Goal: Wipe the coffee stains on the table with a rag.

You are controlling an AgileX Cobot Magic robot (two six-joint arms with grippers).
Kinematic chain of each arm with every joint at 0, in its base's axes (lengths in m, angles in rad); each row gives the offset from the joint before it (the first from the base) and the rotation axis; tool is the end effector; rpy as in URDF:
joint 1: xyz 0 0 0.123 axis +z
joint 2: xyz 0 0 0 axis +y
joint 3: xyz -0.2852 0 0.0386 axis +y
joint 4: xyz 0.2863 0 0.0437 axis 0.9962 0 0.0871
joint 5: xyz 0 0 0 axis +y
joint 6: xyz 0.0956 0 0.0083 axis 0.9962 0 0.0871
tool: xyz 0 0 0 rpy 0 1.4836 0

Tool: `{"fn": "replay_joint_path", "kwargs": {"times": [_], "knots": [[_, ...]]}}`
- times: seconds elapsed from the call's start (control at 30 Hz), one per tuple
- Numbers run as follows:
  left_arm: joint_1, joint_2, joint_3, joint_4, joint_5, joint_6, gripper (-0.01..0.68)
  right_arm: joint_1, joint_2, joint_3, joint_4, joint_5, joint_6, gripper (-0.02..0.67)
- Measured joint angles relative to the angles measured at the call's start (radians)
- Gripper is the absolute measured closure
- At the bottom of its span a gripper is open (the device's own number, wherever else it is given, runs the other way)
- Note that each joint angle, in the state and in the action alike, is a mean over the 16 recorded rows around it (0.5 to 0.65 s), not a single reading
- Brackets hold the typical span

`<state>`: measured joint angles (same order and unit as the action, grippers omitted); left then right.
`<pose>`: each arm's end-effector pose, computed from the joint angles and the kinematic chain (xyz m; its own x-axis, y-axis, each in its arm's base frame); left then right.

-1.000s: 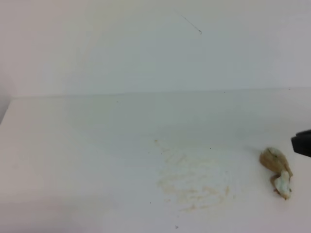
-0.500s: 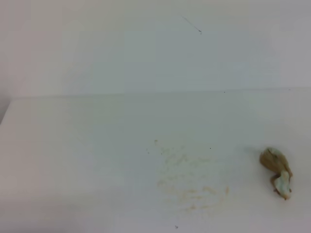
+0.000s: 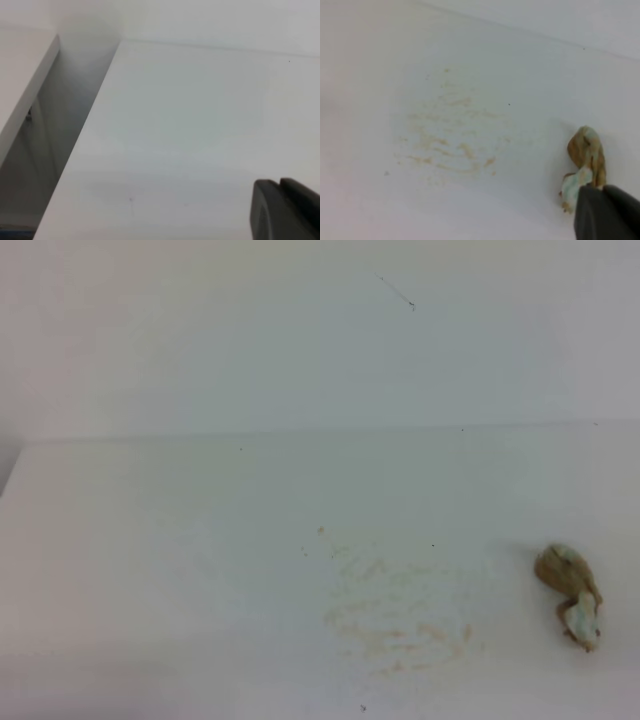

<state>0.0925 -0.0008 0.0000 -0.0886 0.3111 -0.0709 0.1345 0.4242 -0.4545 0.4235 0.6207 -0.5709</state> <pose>0.0944 0.0061 0.1841 -0.2064 -0.1744 -0.9628 -0.0991 0.9827 -0.1567 0.1201 0.0394 0.2865 -0.3550 -0.2613 -0.8976 -0.4300 0.8982 -0.0914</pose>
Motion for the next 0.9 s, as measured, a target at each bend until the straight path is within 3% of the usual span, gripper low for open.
{"fn": "replay_joint_path", "kwargs": {"times": [0.23, 0.7, 0.9], "knots": [[0.0, 0.0, 0.0, 0.0, 0.0, 0.0, 0.675, -0.002, -0.116, 0.062, -0.014, -0.048, 0.004, 0.649], [0.0, 0.0, 0.0, 0.0, 0.0, 0.0, 0.675, -0.023, -0.43, 0.423, -0.021, -0.574, 0.069, 0.649], [0.0, 0.0, 0.0, 0.0, 0.001, 0.0, 0.675, -0.064, -0.456, 0.49, -0.021, -0.517, 0.05, 0.649]]}}
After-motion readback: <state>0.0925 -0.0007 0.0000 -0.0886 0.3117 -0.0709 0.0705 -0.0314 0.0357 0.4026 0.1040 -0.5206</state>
